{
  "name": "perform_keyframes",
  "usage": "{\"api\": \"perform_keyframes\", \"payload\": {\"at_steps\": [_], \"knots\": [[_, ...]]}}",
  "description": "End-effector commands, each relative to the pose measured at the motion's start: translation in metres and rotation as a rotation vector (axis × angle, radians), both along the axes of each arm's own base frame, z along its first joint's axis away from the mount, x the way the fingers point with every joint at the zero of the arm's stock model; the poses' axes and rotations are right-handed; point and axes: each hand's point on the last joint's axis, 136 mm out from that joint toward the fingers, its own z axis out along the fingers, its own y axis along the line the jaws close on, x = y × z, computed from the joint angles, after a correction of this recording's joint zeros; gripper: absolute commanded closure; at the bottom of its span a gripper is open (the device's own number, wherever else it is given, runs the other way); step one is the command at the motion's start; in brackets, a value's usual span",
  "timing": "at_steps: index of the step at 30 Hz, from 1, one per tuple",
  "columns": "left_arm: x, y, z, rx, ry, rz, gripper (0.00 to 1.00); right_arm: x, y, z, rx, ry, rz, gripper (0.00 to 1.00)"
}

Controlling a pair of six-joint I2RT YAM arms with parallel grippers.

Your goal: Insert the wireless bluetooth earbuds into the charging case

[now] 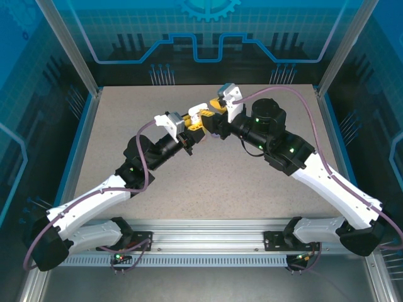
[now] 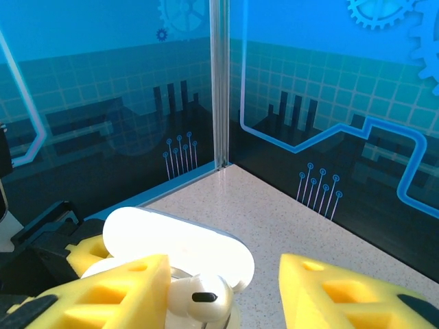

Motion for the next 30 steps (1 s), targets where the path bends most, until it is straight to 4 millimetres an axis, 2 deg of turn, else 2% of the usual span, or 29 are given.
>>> {"api": "perform_keyframes", "payload": {"at_steps": [1,13,15,22,25,30], "knots": [[-0.007,0.004,0.033,-0.066,-0.077,0.004,1.0,-0.01,-0.008,0.017,0.043,-0.023,-0.004,0.53],[-0.006,0.004,0.033,-0.064,-0.078,0.004,1.0,-0.017,-0.01,0.007,0.049,0.01,0.014,0.45],[-0.006,0.003,0.033,-0.062,-0.078,0.005,1.0,-0.017,-0.013,0.011,0.059,0.004,0.003,0.44],[-0.005,0.001,0.026,-0.045,-0.067,0.002,1.0,-0.022,-0.04,0.05,0.159,-0.029,-0.049,0.38],[-0.004,-0.001,0.02,-0.03,-0.061,-0.004,1.0,-0.013,-0.048,0.056,0.161,0.018,-0.073,0.38],[-0.006,-0.007,0.006,0.002,-0.05,-0.034,1.0,0.015,-0.047,0.043,0.105,0.151,-0.102,0.38]]}}
